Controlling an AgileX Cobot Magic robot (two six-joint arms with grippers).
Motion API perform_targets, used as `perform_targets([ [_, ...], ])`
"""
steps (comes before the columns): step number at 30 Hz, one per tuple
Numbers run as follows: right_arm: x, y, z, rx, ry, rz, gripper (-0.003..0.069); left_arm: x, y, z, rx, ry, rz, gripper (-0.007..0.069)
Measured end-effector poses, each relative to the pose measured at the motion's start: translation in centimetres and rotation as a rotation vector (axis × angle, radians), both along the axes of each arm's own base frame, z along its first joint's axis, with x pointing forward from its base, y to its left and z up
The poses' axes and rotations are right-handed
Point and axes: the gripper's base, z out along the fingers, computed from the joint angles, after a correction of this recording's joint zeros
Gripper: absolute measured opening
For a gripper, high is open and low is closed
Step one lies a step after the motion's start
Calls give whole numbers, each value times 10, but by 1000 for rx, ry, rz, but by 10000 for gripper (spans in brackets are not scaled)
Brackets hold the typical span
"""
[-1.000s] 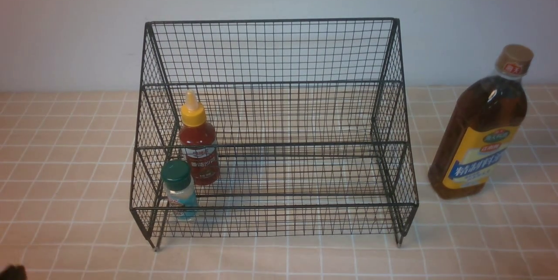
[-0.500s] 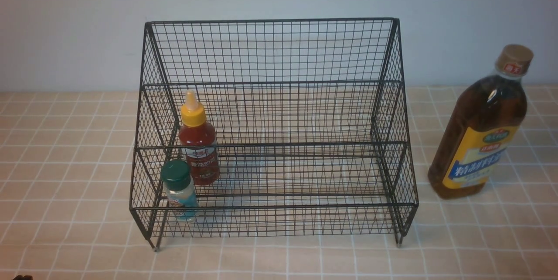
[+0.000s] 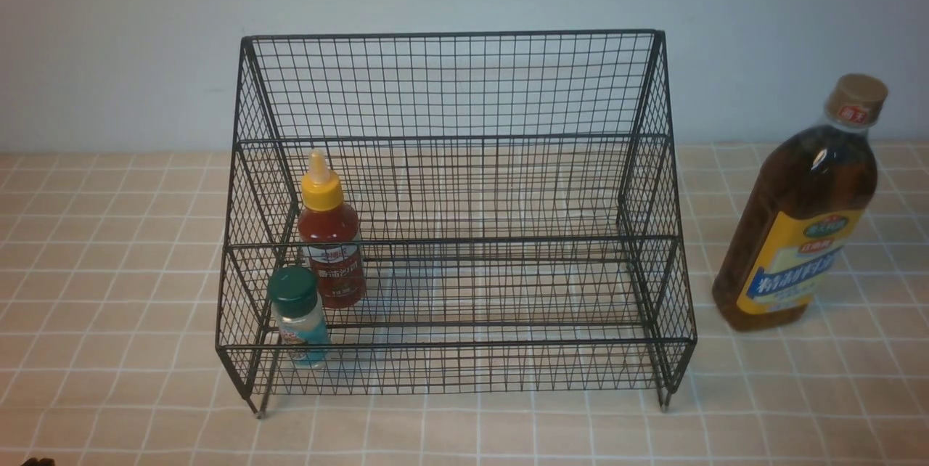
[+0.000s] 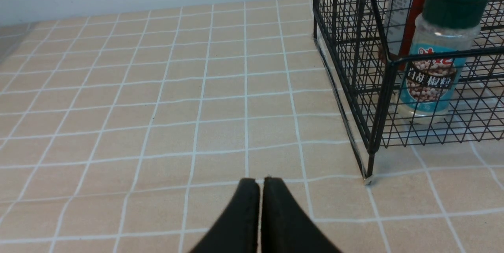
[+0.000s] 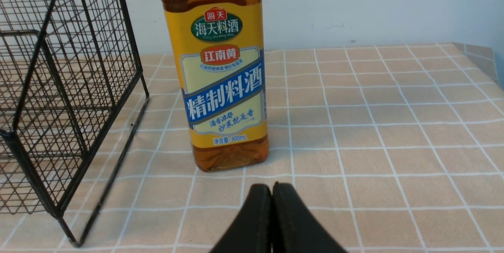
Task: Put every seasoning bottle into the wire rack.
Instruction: Use the right arm to grab the condiment bottle closest to it
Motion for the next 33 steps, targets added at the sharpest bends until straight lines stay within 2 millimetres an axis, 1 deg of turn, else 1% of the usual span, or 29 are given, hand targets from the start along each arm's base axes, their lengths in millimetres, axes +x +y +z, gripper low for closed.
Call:
perform_targets([
  [5,0,0,0,-3,-6,-1,-10,0,0,0,-2,0,1,-7],
  [9,2,0,8,51,-116,-6,-10,0,0,0,-3,1,1,-7],
  [11,2,-1,21,162,-258,-21,-10,0,0,0,-3,2,1,-7],
  [12,2,-1,23,184,-279,-24,-10,0,0,0,-3,2,1,-7],
  [14,1,-3,31,302,-377,-42,-10,0,0,0,-4,2,1,-7],
  [16,1,-4,34,339,-415,-50,-10,0,0,0,-4,2,1,-7],
  [21,0,-5,36,332,-435,-54,-10,0,0,0,-4,2,1,-7],
  [25,-3,-8,46,327,-548,-71,-9,0,0,0,-4,2,1,-7],
  [27,-6,-9,58,326,-616,-72,-9,0,0,0,-5,3,1,-7],
  [29,-8,-8,77,307,-637,-58,-7,0,0,0,-5,3,1,-7],
  [31,-5,-6,102,256,-612,-40,-2,0,0,0,-5,3,1,-7],
  [32,0,-4,114,205,-573,-30,1,0,0,0,-5,4,1,-7],
  [33,5,-3,122,182,-538,-26,4,0,0,0,-5,4,1,-7],
])
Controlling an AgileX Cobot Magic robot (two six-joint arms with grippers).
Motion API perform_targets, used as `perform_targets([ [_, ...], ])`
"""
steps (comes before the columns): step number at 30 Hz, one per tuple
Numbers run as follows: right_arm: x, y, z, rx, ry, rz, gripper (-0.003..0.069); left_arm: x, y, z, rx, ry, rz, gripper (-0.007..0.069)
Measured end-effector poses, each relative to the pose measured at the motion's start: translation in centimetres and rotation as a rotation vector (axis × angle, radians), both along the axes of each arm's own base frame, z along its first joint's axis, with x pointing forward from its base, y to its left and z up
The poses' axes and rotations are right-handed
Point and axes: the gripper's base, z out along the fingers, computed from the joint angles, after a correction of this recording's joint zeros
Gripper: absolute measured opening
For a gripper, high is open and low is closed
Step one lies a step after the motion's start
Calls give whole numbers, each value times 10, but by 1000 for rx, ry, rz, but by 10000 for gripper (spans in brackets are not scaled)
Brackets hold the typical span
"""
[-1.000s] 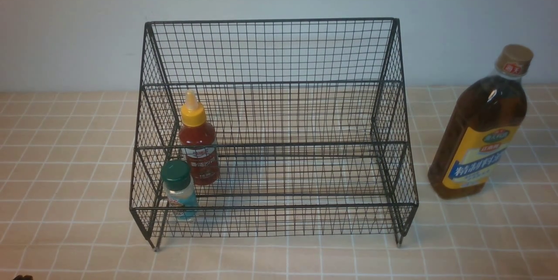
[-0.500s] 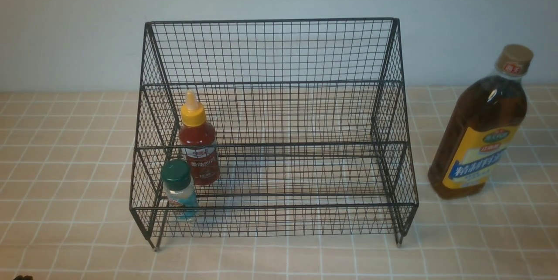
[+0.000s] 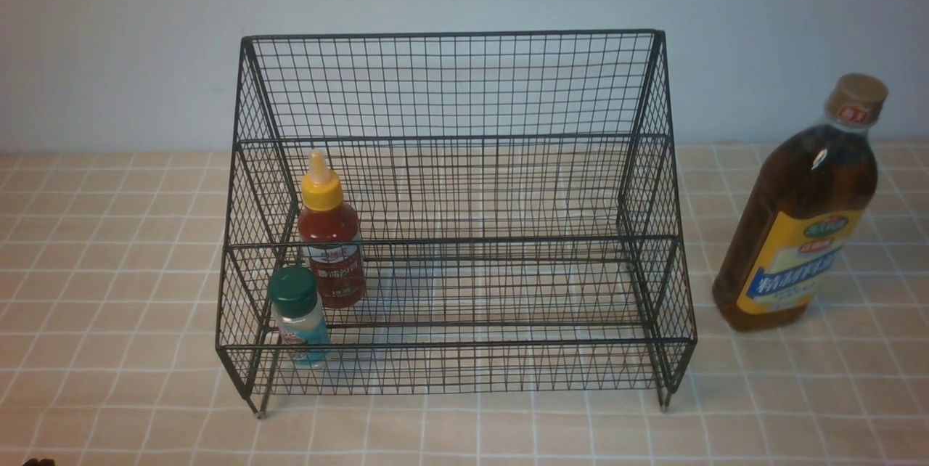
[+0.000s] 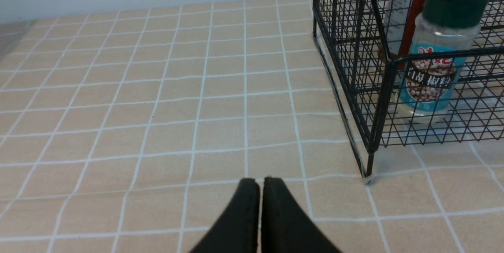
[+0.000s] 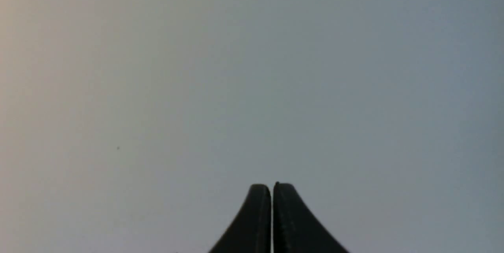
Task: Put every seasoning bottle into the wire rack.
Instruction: Use the right arm to grab the condiment bottle closest to it
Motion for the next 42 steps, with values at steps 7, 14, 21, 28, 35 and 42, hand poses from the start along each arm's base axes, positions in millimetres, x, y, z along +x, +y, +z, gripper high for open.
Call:
perform_targets([
  [7,65,1,34,-140,264,-4,64,0,0,0,0,0,0,-7],
  [14,131,0,45,-150,382,4,237,0,0,0,0,1,0,-7],
  [21,184,7,38,-140,445,41,440,0,0,0,0,1,0,-7],
  [28,210,28,25,-210,438,121,483,0,0,0,-1,2,0,-7],
  [35,235,31,-10,-219,537,135,483,0,0,0,-1,2,0,-7],
  [42,248,33,-33,-244,608,148,340,0,0,0,-2,3,0,-7],
])
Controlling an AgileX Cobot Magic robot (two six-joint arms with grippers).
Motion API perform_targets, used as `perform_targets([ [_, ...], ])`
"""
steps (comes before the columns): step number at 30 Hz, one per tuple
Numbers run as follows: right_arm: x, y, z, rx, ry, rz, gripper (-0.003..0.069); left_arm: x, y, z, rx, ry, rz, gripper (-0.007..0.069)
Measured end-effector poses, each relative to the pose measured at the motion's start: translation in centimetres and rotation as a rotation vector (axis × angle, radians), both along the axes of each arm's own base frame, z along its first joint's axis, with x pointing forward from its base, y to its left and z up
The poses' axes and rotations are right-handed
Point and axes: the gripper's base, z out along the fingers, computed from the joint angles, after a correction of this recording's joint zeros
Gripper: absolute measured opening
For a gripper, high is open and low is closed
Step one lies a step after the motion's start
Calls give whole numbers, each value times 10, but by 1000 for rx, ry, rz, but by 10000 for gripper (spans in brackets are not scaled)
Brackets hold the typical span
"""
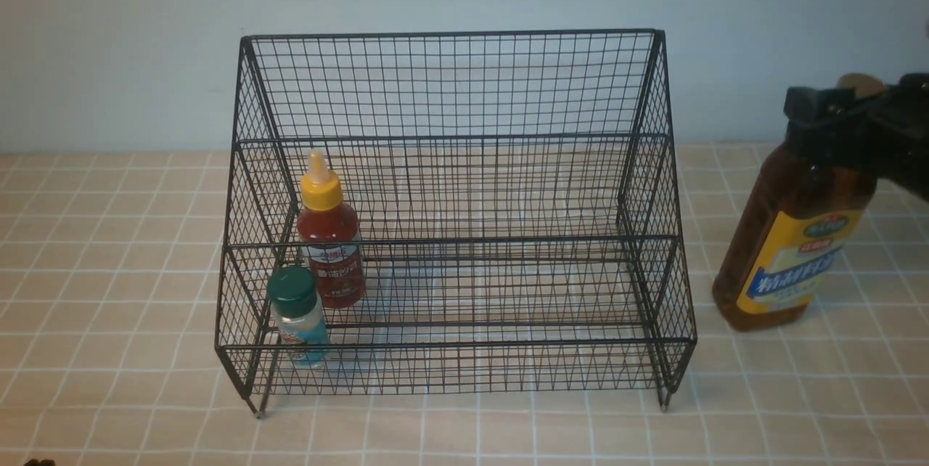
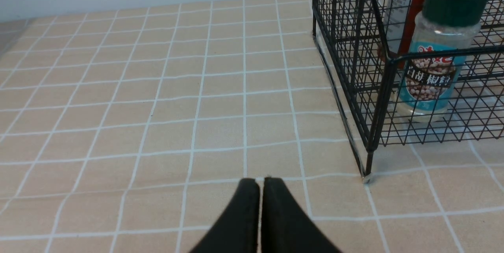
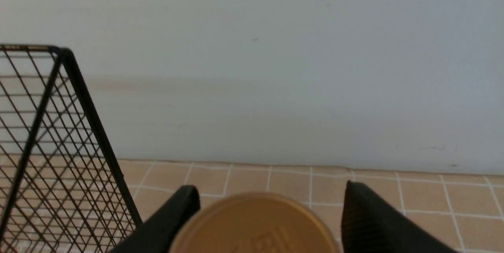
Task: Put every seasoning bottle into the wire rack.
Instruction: Use the right arm to grab the condiment bottle closest to it, then use the right arm to put the condiment bottle back on the shelf
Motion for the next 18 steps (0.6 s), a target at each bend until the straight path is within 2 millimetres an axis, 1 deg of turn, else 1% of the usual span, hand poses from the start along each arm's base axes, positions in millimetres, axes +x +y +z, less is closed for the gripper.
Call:
perform_targets([
  [2,-2,0,3,-24,-10,14,309,0,0,0,0,0,0,-7],
  [5,-12,0,11,-47,-5,22,311,0,0,0,0,0,0,-7],
  [7,-23,-2,22,-55,-21,21,311,0,0,0,0,0,0,-7],
  [9,-33,-3,38,-58,-61,17,311,0,0,0,0,0,0,-7],
  [10,-37,-3,50,-60,-91,15,311,0,0,0,0,0,0,-7],
  [11,-43,-4,70,-57,-138,10,311,0,0,0,0,0,0,-7],
  [12,-43,-4,70,-58,-132,9,311,0,0,0,0,0,0,-7],
  [13,-47,-5,93,-54,-180,2,311,0,0,0,0,0,0,-7],
  [15,-55,-4,126,-51,-222,0,311,0,0,0,0,0,0,-7],
  [16,-55,-3,129,-49,-232,1,311,0,0,0,0,0,0,-7],
  [17,-60,0,155,-49,-253,10,311,0,0,0,0,0,0,-7],
  [18,-60,1,157,-51,-247,10,311,0,0,0,0,0,0,-7],
])
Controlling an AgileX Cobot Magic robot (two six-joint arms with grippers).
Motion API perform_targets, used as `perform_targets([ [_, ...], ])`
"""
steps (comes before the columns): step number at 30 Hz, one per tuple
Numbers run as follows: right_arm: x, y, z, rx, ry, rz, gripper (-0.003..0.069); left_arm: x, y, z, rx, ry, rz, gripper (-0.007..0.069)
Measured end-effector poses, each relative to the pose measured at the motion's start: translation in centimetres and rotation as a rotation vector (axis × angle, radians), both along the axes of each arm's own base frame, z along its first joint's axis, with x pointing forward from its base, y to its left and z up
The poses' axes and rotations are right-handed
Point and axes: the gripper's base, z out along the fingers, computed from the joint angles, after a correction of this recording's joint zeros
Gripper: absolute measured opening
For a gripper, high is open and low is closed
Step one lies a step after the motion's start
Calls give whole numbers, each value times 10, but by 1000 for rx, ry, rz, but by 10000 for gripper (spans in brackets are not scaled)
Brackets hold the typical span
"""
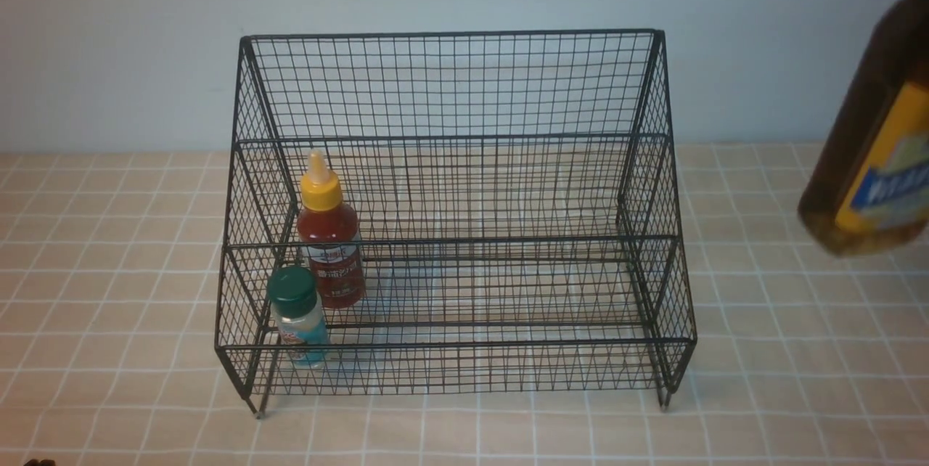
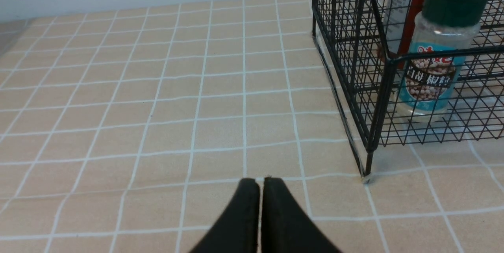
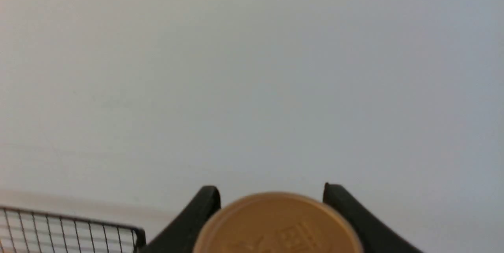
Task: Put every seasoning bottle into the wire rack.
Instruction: Use the right arm to put the condiment bottle back on the shelf
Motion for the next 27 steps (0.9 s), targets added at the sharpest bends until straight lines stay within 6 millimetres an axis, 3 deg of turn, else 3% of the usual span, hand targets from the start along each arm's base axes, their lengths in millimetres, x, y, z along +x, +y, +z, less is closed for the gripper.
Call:
perform_targets([
  [1,-4,5,17,2,-10,15,311,0,0,0,0,0,0,-7],
  [4,-11,15,40,37,-37,57,311,0,0,0,0,0,0,-7],
  [11,-18,40,62,178,-87,171,311,0,0,0,0,0,0,-7],
  [14,-11,56,59,236,-67,223,311,0,0,0,0,0,0,-7],
  [20,21,98,33,264,8,320,311,0,0,0,0,0,0,-7],
  [27,53,117,3,280,62,329,311,0,0,0,0,0,0,-7],
])
